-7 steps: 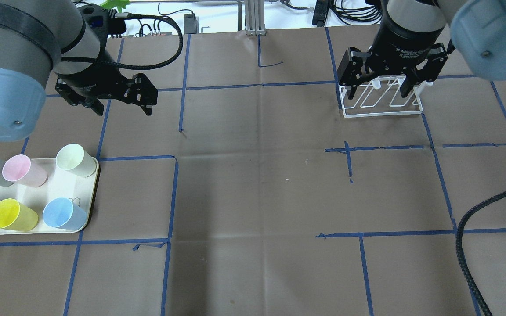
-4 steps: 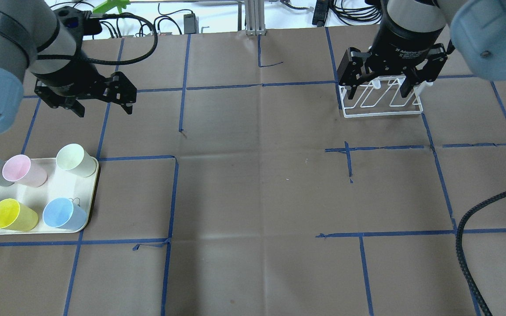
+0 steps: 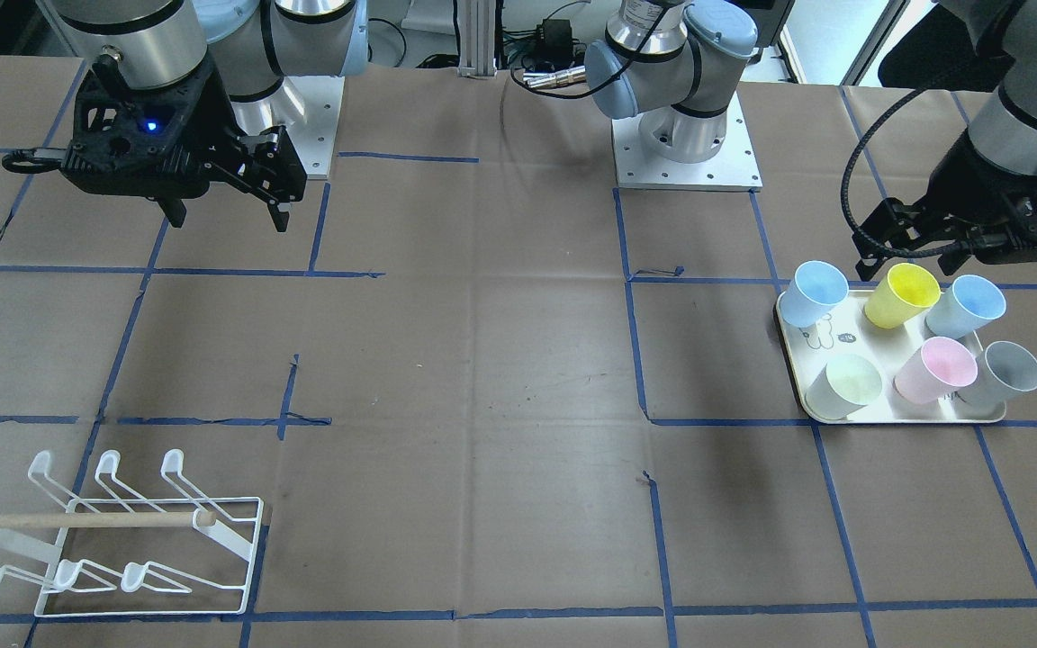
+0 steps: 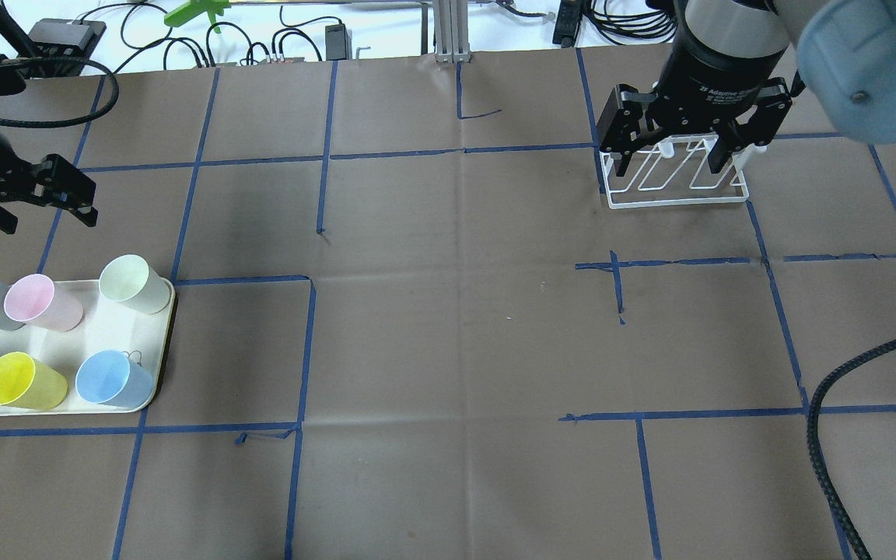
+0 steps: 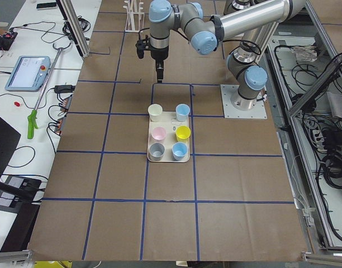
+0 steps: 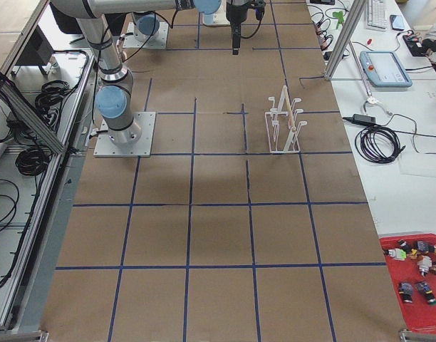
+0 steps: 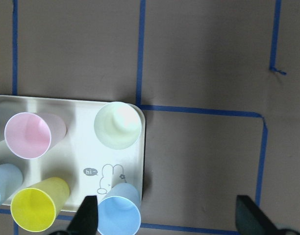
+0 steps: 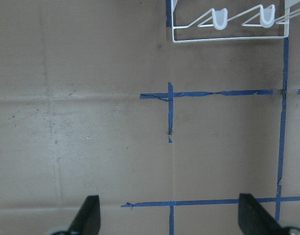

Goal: Transfer IKEA cup to right arm and place on rack

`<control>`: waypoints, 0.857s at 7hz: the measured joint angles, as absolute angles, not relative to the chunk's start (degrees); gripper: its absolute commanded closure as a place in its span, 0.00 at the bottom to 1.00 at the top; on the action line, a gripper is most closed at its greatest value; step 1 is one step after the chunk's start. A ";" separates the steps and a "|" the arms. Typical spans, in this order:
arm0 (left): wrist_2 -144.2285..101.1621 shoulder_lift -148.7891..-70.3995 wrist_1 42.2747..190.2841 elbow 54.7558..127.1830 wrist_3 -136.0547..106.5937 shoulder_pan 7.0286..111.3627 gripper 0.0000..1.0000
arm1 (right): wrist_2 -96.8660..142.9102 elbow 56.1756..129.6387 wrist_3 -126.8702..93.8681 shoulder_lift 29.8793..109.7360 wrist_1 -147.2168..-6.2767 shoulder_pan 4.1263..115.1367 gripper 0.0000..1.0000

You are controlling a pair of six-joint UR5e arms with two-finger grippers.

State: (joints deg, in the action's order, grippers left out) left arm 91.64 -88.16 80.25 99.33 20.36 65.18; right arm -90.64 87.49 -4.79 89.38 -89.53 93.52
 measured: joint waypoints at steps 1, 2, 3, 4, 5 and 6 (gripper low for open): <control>91.53 -88.34 80.10 99.74 21.21 64.11 0.00 | -90.62 87.46 -4.81 89.38 -89.55 93.52 0.00; 91.41 -88.97 79.80 99.75 21.49 63.92 0.00 | -90.62 87.46 -4.82 89.38 -89.56 93.52 0.00; 91.31 -90.01 79.23 99.71 21.60 64.49 0.00 | -90.62 87.46 -4.83 89.38 -89.56 93.52 0.00; 91.28 -91.57 78.00 99.73 21.63 65.92 0.00 | -90.62 87.45 -4.83 89.38 -89.56 93.52 0.00; 91.30 -93.42 76.19 99.85 21.58 67.22 0.00 | -90.62 87.45 -4.83 89.38 -89.56 93.52 0.00; 91.31 -95.46 74.42 100.04 21.57 67.86 0.00 | -90.62 87.47 -4.84 89.38 -89.56 93.51 0.00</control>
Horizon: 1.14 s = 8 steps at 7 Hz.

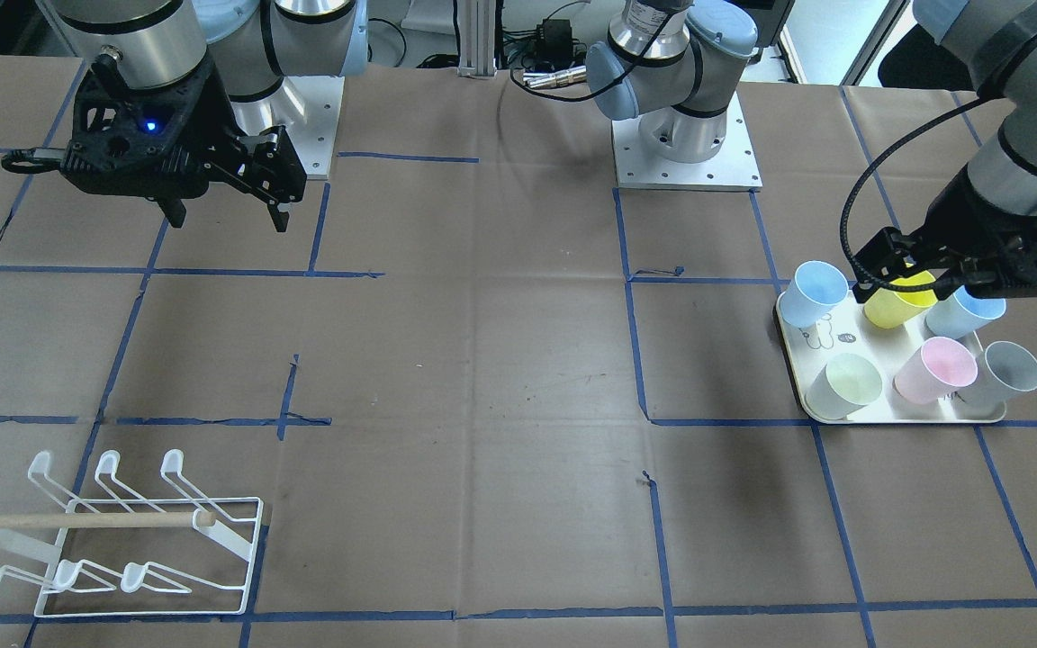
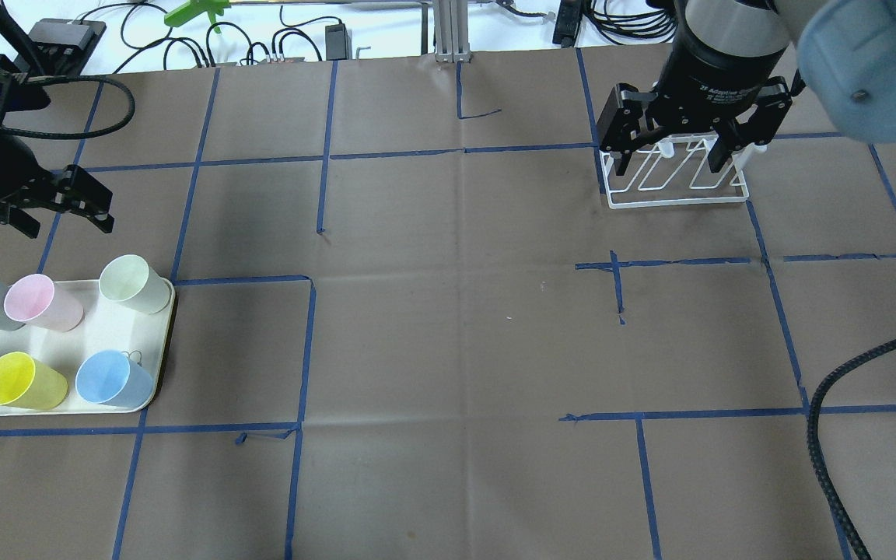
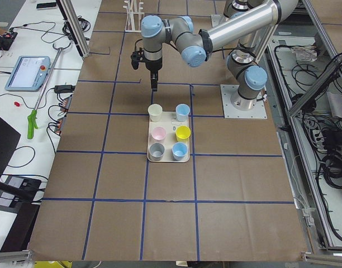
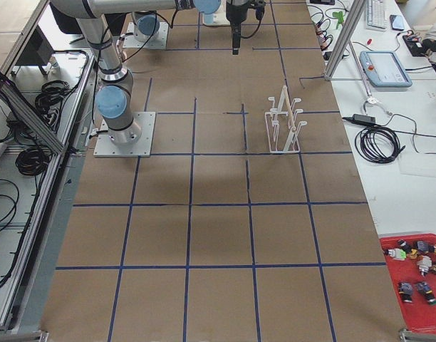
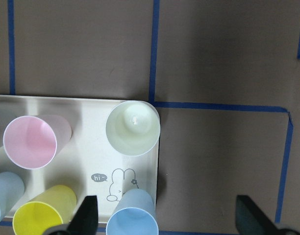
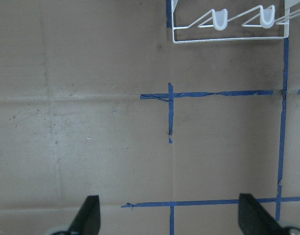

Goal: Transfer IKEA cup to right arm and place on rack

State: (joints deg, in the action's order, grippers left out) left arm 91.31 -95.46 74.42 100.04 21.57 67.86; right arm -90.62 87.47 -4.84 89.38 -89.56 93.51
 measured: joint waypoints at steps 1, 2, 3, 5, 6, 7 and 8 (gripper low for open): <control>91.34 -97.54 72.97 100.21 21.62 68.04 0.00 | -90.61 87.50 -4.84 89.38 -89.56 93.51 0.00; 91.37 -99.56 71.75 100.43 21.69 68.00 0.00 | -90.62 87.55 -4.82 89.38 -89.56 93.51 0.00; 91.40 -101.62 69.92 101.05 21.76 67.82 0.01 | -90.62 87.62 -4.77 89.38 -89.56 93.52 0.00; 91.43 -104.48 63.87 104.60 21.79 67.16 0.00 | -90.62 87.82 -4.75 89.38 -89.58 93.52 0.00; 91.49 -105.11 60.72 106.98 21.82 66.98 0.01 | -90.61 87.86 -4.75 89.38 -89.62 93.52 0.00; 91.59 -105.37 58.81 108.90 21.83 66.93 0.00 | -90.62 87.88 -4.75 89.38 -89.64 93.52 0.00; 91.73 -105.49 57.89 110.01 21.86 66.90 0.00 | -90.62 87.89 -4.76 89.39 -89.64 93.51 0.00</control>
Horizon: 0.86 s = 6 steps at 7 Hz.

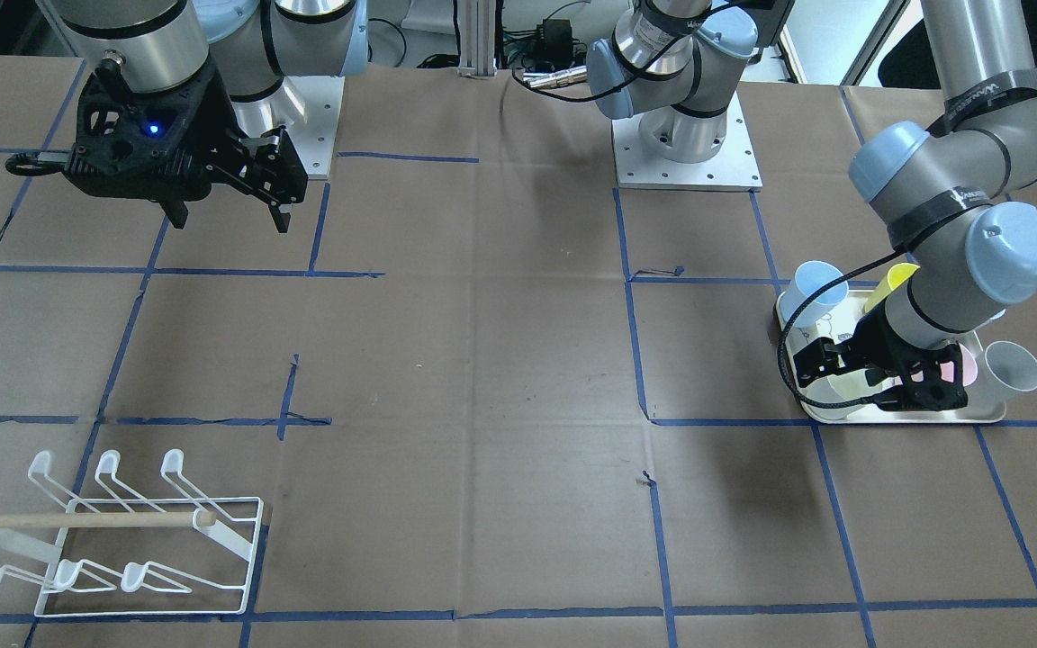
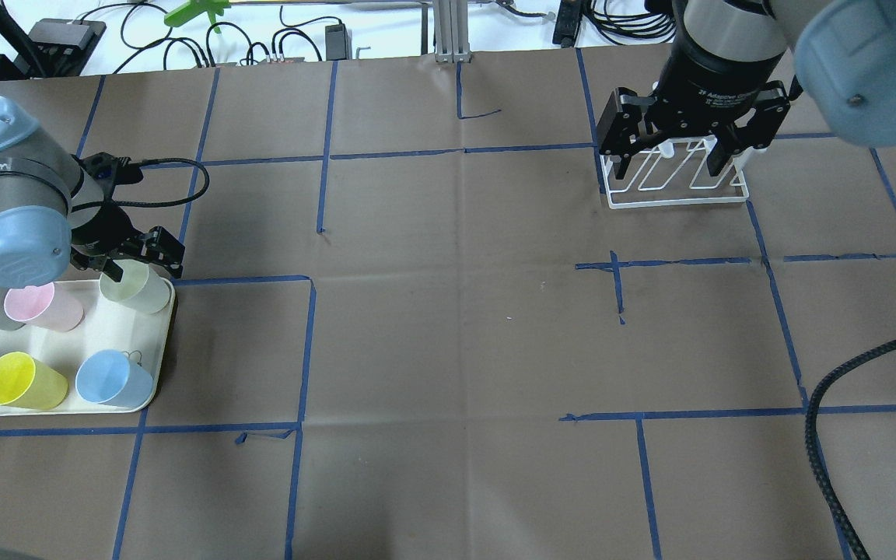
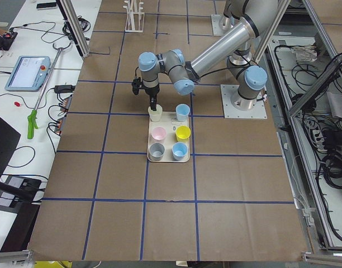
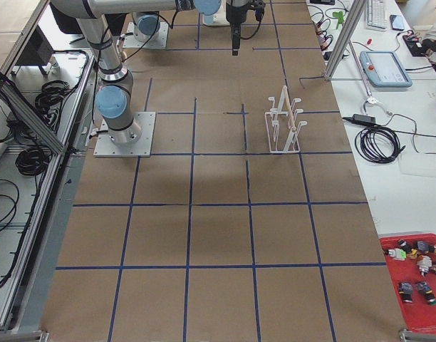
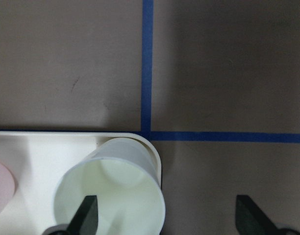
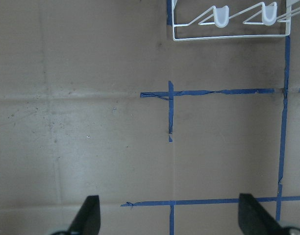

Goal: Transfer IKEA cup to right arm and place on rack

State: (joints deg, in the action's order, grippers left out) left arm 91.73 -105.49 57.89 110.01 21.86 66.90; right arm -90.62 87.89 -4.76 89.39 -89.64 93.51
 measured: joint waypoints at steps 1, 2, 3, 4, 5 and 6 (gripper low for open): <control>91.93 -105.56 57.65 110.72 21.95 66.86 0.00 | -90.62 87.89 -4.80 89.38 -89.65 93.52 0.00; 92.09 -105.60 57.61 111.06 22.01 66.83 0.04 | -90.62 87.89 -4.82 89.39 -89.65 93.52 0.00; 92.13 -105.63 57.56 111.21 22.04 66.81 0.33 | -90.61 87.89 -4.83 89.39 -89.65 93.51 0.00; 92.19 -105.74 57.49 111.20 22.28 66.80 0.72 | -90.61 87.89 -4.83 89.39 -89.65 93.52 0.00; 92.34 -106.14 57.39 111.07 22.76 66.69 1.00 | -90.62 87.92 -4.83 89.39 -89.65 93.52 0.00; 92.44 -106.79 57.31 110.90 23.11 66.08 1.00 | -90.61 87.95 -4.83 89.39 -89.65 93.52 0.00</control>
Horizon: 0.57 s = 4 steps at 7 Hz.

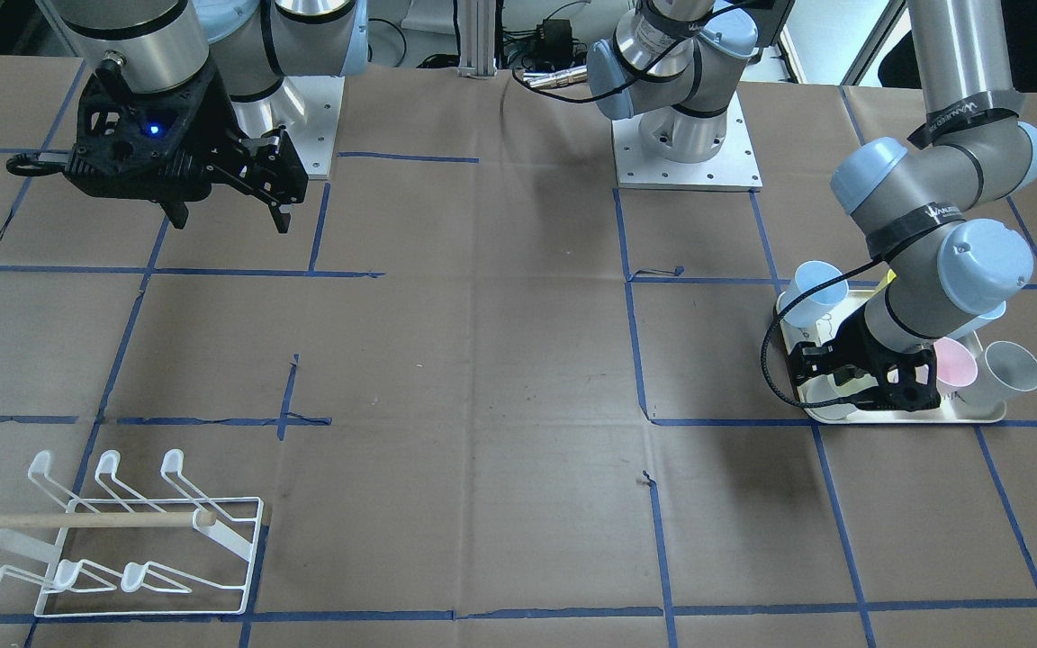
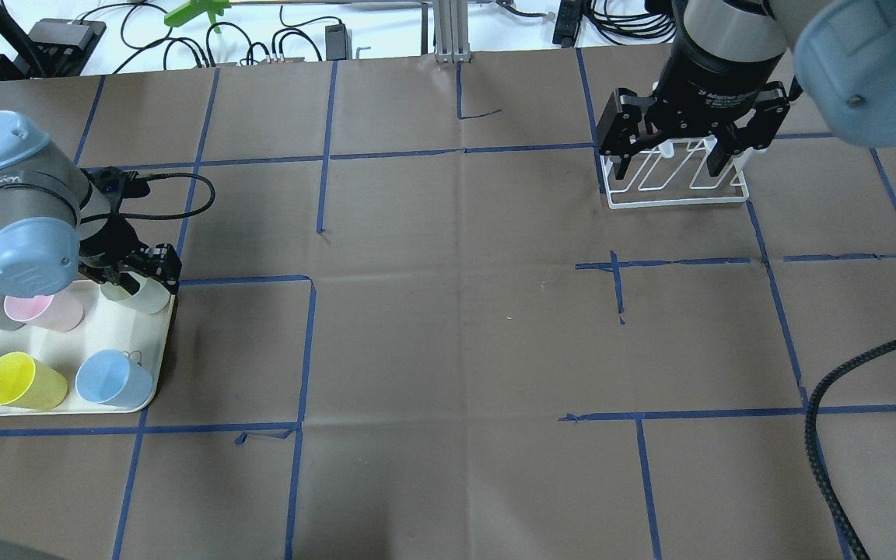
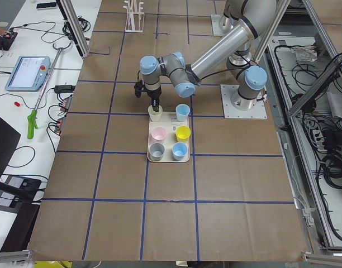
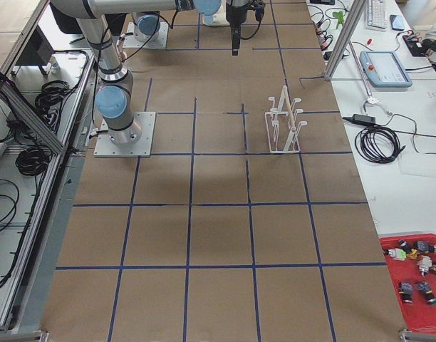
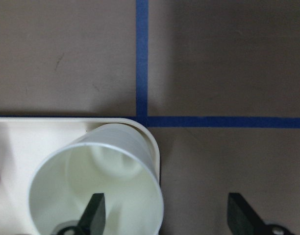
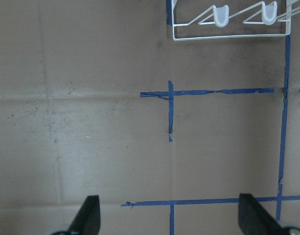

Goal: Transfer IKEA cup to right arm and place on rack

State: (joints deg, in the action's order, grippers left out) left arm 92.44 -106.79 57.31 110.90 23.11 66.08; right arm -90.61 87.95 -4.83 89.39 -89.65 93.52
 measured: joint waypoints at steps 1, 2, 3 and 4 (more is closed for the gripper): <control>92.40 -107.28 57.34 110.74 23.35 64.96 1.00 | -90.62 87.96 -4.84 89.38 -89.65 93.51 0.00; 92.26 -107.26 57.55 110.52 23.44 64.07 1.00 | -90.62 87.96 -4.83 89.38 -89.65 93.51 0.00; 92.14 -106.77 57.84 110.26 23.23 63.89 1.00 | -90.61 87.93 -4.83 89.38 -89.65 93.52 0.00; 92.05 -106.04 58.03 109.84 22.95 64.07 1.00 | -90.62 87.87 -4.83 89.39 -89.65 93.52 0.00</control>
State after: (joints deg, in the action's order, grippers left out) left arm 92.05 -106.04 58.03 109.84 22.95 64.07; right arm -90.62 87.87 -4.83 89.39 -89.65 93.52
